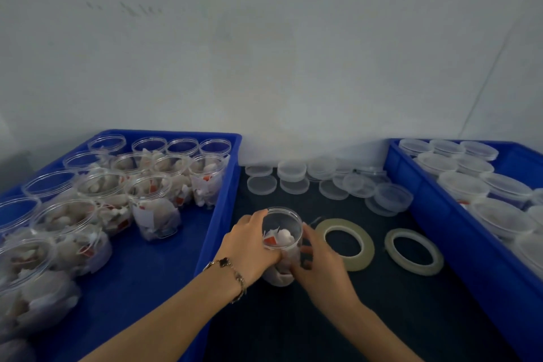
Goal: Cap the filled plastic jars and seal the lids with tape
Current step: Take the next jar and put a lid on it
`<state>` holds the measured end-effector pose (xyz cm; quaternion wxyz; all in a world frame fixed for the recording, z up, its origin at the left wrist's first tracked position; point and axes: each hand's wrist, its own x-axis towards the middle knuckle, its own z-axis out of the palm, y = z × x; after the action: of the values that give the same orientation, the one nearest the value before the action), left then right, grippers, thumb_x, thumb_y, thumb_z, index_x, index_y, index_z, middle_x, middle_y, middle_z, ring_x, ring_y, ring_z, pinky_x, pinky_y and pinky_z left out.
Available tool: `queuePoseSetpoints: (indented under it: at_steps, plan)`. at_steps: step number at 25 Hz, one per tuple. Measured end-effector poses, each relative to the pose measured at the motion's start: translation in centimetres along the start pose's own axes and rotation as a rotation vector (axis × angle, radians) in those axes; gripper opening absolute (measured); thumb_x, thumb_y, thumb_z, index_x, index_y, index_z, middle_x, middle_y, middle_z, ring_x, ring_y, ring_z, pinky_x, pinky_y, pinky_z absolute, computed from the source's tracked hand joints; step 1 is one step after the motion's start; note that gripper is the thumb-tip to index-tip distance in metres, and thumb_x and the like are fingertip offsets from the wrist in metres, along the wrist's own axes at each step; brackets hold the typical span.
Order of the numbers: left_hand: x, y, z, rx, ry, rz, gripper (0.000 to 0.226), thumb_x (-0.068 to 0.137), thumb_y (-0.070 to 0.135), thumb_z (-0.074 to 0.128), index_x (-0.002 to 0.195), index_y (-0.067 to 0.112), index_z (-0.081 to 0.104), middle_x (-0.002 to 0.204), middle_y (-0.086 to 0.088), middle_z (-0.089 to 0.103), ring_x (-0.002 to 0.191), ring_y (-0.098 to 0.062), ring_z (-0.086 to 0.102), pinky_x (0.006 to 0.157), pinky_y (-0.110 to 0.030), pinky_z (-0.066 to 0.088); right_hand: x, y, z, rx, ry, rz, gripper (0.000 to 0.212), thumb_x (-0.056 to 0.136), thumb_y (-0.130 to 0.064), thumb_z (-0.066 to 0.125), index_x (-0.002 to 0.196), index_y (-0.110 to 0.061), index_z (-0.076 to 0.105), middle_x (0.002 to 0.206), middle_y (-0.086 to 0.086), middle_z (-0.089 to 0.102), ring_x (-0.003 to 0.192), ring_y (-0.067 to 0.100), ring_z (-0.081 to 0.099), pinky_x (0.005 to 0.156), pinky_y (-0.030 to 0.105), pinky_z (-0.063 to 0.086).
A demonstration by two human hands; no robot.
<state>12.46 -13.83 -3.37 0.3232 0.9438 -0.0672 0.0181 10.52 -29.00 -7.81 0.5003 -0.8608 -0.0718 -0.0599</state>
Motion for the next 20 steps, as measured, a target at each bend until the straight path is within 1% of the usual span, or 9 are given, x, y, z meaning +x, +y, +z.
queuePoseSetpoints:
  at_steps: [2,4,6,8,11,14,16,18,20]
  plan:
    - [-0.1,0.0,0.1,0.037,0.001,0.026,0.076,0.078,0.041,0.070,0.142,0.026,0.033,0.137,0.003,0.043,0.113,-0.010,0.052,0.087,-0.018,0.041,0.7,1.6,-0.8,-0.043,-0.027,-0.010,0.058,0.084,-0.012,0.066,0.134,-0.033,0.043,0.109,-0.022,0.060,0.099,-0.006,0.058,0.083,0.016,0.050]
    - [-0.2,0.0,0.1,0.049,-0.007,0.025,0.078,0.079,0.046,0.068,0.144,0.024,0.030,0.140,0.003,0.040,0.115,-0.010,0.051,0.085,-0.017,0.037,1.9,3.5,-1.7,-0.196,0.009,0.043,0.057,0.089,-0.016,0.061,0.140,-0.022,0.038,0.126,-0.012,0.055,0.112,0.001,0.053,0.094,0.018,0.044]
    - [-0.2,0.2,-0.1,0.028,-0.014,0.018,0.078,0.078,0.046,0.069,0.143,0.024,0.031,0.139,0.004,0.041,0.116,-0.010,0.050,0.088,-0.018,0.039,3.2,5.4,-2.5,-0.534,0.022,0.139,0.061,0.096,-0.029,0.052,0.146,-0.010,0.024,0.144,0.006,0.042,0.130,0.017,0.041,0.105,0.026,0.034]
    - [-0.2,0.3,-0.3,-0.007,-0.019,0.009,0.076,0.077,0.044,0.071,0.141,0.024,0.034,0.135,0.004,0.044,0.114,-0.010,0.051,0.093,-0.023,0.044,3.8,7.0,-2.8,-0.869,-0.016,0.234,0.073,0.096,-0.050,0.042,0.147,-0.004,0.019,0.149,0.013,0.032,0.137,0.024,0.030,0.111,0.031,0.026]
    - [-0.1,0.2,-0.5,-0.020,-0.027,0.003,0.078,0.074,0.042,0.074,0.139,0.024,0.035,0.133,0.003,0.046,0.114,-0.011,0.051,0.097,-0.030,0.046,4.0,8.1,-2.6,-1.079,-0.004,0.087,0.057,0.094,-0.059,0.035,0.123,-0.012,0.050,0.128,0.006,0.052,0.117,0.017,0.047,0.096,0.024,0.035]
    - [-0.1,0.0,-0.6,-0.017,-0.076,0.014,0.089,0.073,0.045,0.075,0.144,0.023,0.025,0.141,0.001,0.040,0.122,-0.012,0.045,0.100,-0.026,0.040,3.7,7.3,-3.1,-0.985,-0.009,-0.022,0.034,0.096,-0.051,0.040,0.099,-0.020,0.051,0.105,-0.004,0.055,0.092,0.009,0.054,0.070,0.018,0.034]
    - [-0.2,0.0,-0.8,-0.014,-0.113,0.029,0.096,0.074,0.051,0.071,0.148,0.023,0.017,0.148,0.001,0.029,0.130,-0.013,0.038,0.098,-0.022,0.033,2.8,6.2,-4.0,-0.878,0.022,-0.009,0.030,0.094,-0.050,0.045,0.089,-0.020,0.047,0.091,-0.008,0.052,0.076,0.008,0.054,0.060,0.021,0.037]
    - [-0.2,0.0,-1.5,0.025,-0.048,0.115,0.086,0.080,0.053,0.063,0.148,0.023,0.020,0.150,0.006,0.028,0.131,-0.009,0.036,0.097,-0.017,0.030,1.0,5.2,-4.8,-0.744,0.083,-0.021,0.028,0.091,-0.048,0.051,0.083,-0.021,0.048,0.080,-0.009,0.049,0.064,0.010,0.054,0.055,0.022,0.043]
    - [-0.5,0.1,-2.3,0.048,0.088,0.286,0.059,0.088,0.043,0.059,0.141,0.027,0.038,0.143,0.012,0.040,0.124,0.001,0.040,0.094,-0.006,0.028,-1.4,4.1,-5.5,-0.634,0.134,-0.106,0.023,0.085,-0.045,0.058,0.077,-0.025,0.048,0.073,-0.010,0.048,0.056,0.009,0.052,0.048,0.020,0.043]
